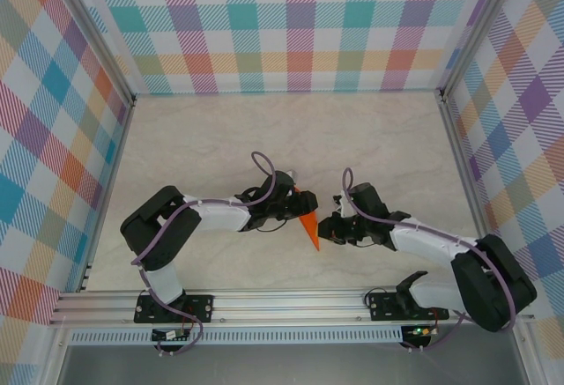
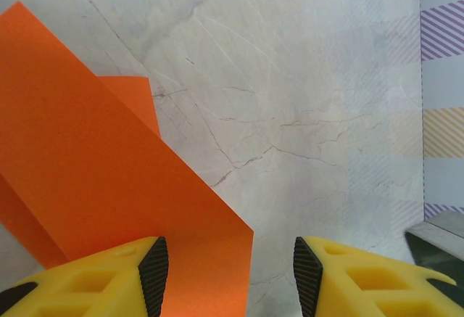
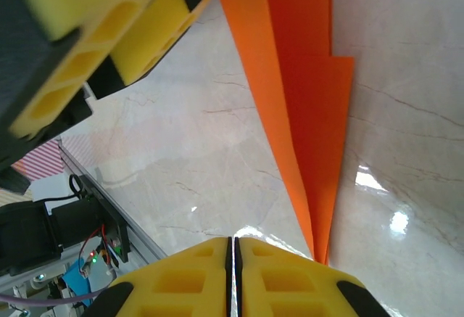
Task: Fold a paper plane with a square sheet of paper (pick it up from the middle)
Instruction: Fold the wing for the fifth time at the center of the table.
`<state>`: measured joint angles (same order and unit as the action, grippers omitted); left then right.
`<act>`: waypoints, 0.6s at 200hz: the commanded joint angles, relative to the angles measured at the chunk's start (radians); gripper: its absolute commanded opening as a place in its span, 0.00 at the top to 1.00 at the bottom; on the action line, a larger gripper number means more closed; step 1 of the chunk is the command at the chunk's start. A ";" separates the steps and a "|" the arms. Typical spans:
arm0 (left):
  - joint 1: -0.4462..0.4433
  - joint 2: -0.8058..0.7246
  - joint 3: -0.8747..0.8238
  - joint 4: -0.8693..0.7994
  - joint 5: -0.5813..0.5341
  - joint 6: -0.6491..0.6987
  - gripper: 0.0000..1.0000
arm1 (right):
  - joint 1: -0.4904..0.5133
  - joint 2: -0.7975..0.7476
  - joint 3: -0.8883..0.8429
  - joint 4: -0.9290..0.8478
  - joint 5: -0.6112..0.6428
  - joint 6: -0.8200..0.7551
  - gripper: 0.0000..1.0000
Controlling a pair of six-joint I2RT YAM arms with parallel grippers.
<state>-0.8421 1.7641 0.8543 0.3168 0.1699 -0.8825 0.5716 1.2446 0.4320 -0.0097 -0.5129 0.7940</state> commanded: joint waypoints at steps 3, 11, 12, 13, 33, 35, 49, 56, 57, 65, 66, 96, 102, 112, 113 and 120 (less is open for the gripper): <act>-0.009 0.004 0.008 -0.011 -0.025 0.015 0.49 | 0.007 0.070 0.038 0.075 -0.037 0.024 0.88; -0.009 0.005 0.012 -0.020 -0.027 0.018 0.49 | 0.007 0.102 0.050 0.093 -0.051 0.031 0.89; -0.010 0.005 0.012 -0.021 -0.027 0.019 0.49 | 0.007 0.105 0.052 0.096 -0.052 0.032 0.89; -0.010 0.005 0.012 -0.021 -0.027 0.019 0.49 | 0.007 0.108 0.053 0.097 -0.053 0.032 0.89; -0.010 -0.003 0.010 -0.028 -0.034 0.018 0.49 | 0.008 0.163 0.066 0.115 -0.042 0.042 0.89; -0.010 -0.005 0.008 -0.028 -0.035 0.018 0.49 | 0.008 0.168 0.066 0.116 -0.040 0.041 0.89; -0.009 -0.013 0.007 -0.037 -0.044 0.018 0.49 | 0.008 0.199 0.071 0.122 -0.038 0.037 0.89; -0.010 -0.016 0.011 -0.044 -0.044 0.023 0.49 | 0.009 0.213 0.070 0.120 -0.032 0.034 0.89; -0.010 -0.016 0.012 -0.046 -0.044 0.023 0.49 | 0.009 0.215 0.071 0.120 -0.030 0.034 0.89; -0.010 -0.017 0.014 -0.053 -0.046 0.028 0.49 | 0.009 0.230 0.070 0.115 -0.025 0.031 0.89; -0.010 -0.018 0.014 -0.053 -0.046 0.029 0.49 | 0.009 0.232 0.069 0.115 -0.024 0.030 0.89; -0.009 -0.030 0.017 -0.053 -0.049 0.032 0.48 | 0.009 0.300 0.056 0.145 -0.050 0.014 0.90; -0.010 -0.033 0.017 -0.053 -0.047 0.033 0.48 | 0.008 0.309 0.054 0.144 -0.048 0.011 0.90; -0.009 -0.042 0.016 -0.044 -0.042 0.034 0.48 | 0.008 0.319 0.045 0.148 -0.044 0.007 0.90; -0.009 -0.043 0.016 -0.042 -0.041 0.032 0.48 | 0.008 0.320 0.043 0.148 -0.044 0.005 0.90; -0.010 -0.051 0.014 -0.033 -0.037 0.031 0.48 | 0.008 0.327 0.040 0.146 -0.044 0.004 0.90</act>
<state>-0.8421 1.7641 0.8543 0.2829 0.1368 -0.8707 0.5697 1.5368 0.4835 0.1150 -0.5476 0.8227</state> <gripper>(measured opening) 0.519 0.101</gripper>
